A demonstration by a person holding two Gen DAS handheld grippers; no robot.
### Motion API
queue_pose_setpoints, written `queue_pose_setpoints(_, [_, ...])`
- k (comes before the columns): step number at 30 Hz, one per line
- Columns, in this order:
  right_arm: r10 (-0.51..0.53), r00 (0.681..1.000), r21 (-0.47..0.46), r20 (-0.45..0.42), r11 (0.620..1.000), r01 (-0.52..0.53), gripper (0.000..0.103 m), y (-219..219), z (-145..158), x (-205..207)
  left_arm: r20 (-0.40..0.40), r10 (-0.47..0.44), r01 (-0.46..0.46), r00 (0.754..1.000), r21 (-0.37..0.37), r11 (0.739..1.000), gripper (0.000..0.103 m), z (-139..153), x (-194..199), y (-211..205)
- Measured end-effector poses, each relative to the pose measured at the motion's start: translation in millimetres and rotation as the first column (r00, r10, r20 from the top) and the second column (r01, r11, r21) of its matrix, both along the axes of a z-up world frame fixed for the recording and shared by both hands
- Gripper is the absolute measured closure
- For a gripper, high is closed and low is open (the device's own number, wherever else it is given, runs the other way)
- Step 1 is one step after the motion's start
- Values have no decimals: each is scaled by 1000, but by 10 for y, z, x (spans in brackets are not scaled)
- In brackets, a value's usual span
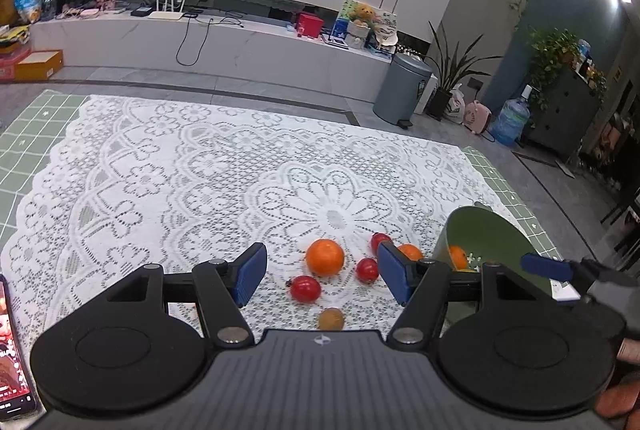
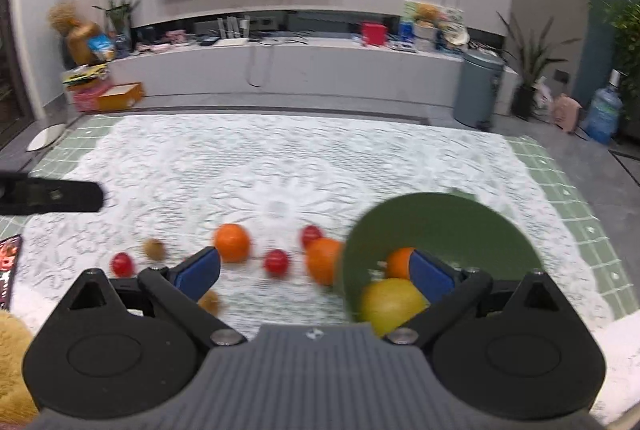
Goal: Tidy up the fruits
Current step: 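Move both tools away from the colander toward the fruits on the lace cloth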
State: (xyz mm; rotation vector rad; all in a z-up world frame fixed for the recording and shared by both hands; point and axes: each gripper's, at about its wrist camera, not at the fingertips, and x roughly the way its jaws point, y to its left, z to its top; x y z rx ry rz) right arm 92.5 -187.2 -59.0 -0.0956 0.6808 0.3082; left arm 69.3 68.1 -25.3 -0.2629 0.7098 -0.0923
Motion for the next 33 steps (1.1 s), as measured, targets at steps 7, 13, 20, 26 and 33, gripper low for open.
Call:
queue_pose_setpoints(7, [63,998,-13,-7,998,-63,9,377,-205,-116,-29,32,-33,999,-58,998,29,-146,-17,209])
queue_pose_setpoints(13, [100,995,-71,-24,992,-101,12,539,-375,-126,-42,52,-55,998,-89,994,30,-248,12,307])
queue_pose_setpoints(20, [117,992,-80,-55,989,-121,26,578,-481,-65,-61,67,-73,996,-114,991,35,-350,84,368])
queue_pose_setpoints(26, [145,986,-76,-84,986,-151,41,622,-568,-7,-109,55,-68,993,-123,990,48,-493,182,376])
queue_pose_setpoints(33, [181,975,-55,-126,980,-189,53,700,-682,90,-157,57,-74,986,-106,992,54,-664,278,372])
